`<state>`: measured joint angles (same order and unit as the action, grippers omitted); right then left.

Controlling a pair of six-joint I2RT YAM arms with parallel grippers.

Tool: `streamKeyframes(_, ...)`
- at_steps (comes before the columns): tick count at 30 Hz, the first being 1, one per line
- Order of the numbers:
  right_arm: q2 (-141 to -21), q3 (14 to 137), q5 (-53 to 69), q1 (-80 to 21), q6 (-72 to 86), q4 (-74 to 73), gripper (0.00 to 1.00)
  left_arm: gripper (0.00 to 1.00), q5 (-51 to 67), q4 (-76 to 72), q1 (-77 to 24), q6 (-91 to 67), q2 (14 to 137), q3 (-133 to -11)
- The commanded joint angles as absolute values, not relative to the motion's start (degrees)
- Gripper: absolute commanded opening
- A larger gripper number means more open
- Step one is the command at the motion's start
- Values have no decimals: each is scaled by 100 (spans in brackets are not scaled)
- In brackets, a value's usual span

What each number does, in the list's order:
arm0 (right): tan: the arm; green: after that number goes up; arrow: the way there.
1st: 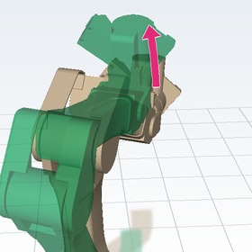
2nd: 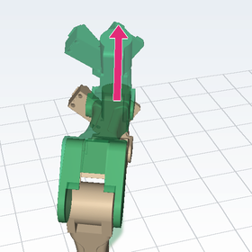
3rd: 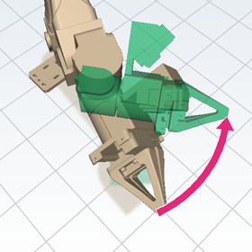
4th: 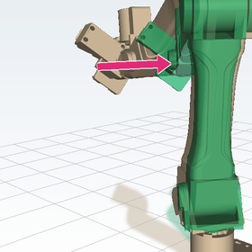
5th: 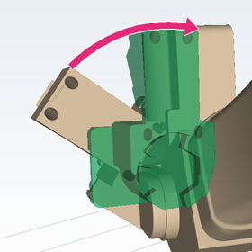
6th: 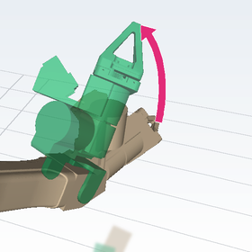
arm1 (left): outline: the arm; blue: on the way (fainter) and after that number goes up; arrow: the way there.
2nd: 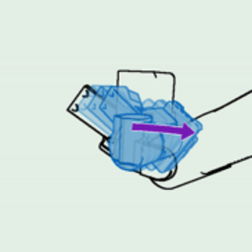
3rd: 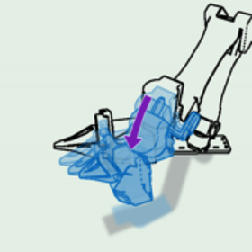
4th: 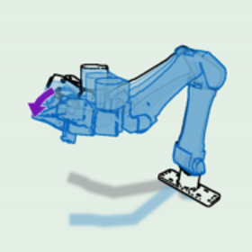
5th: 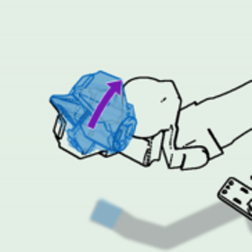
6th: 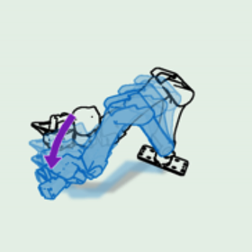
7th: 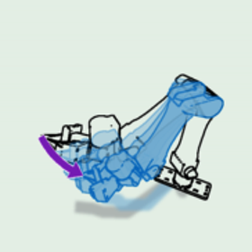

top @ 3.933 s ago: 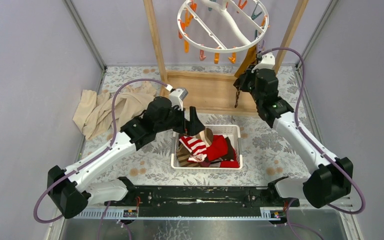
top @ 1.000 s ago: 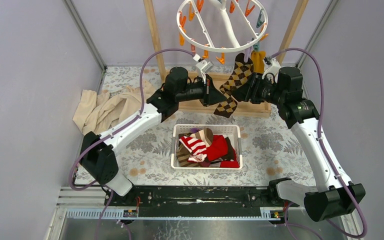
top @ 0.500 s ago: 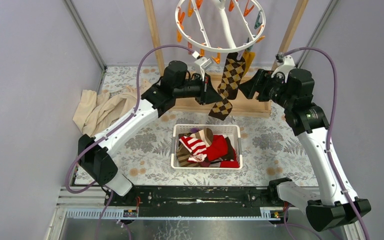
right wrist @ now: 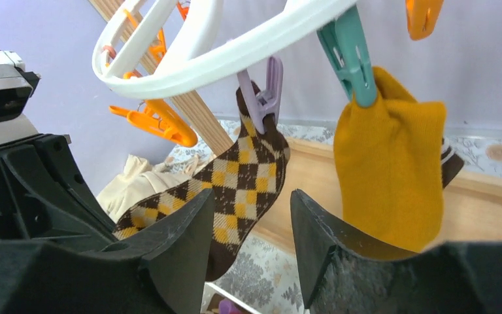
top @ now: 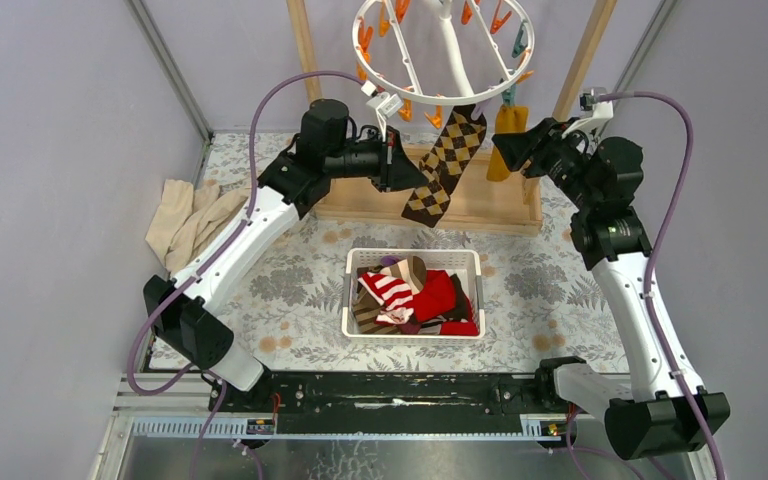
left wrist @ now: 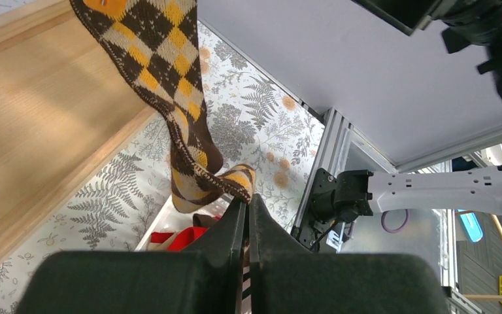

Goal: Remove the socks clipped to the hanger
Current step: Remove the sock from the hanger.

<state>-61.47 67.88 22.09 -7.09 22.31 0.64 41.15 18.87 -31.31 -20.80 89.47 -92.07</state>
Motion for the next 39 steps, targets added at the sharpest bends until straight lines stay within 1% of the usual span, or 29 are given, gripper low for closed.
streamKeyframes(1, -6290, 6643, 2683, -566, 2536, 1602, 53, 3, 4566, 2100, -3014, -2146, 8876, -9523)
streamKeyframes(5, -6473, 6489, 2790, -554, 2652, 2217, 54, 4, 4783, 2134, -2922, -2226, 8903, -9583)
streamKeyframes(13, -6934, 6514, 2859, -554, 2737, 2839, 57, 4, 4948, 2360, -2848, -2224, 8974, -9824)
streamKeyframes(24, -7434, 6751, 2967, -554, 2959, 3310, 58, 4, 4962, 2451, -2830, -2232, 9039, -9905)
streamKeyframes(39, -7736, 6970, 3020, -553, 3263, 3648, 59, 4, 4966, 2460, -2825, -2206, 9057, -9877)
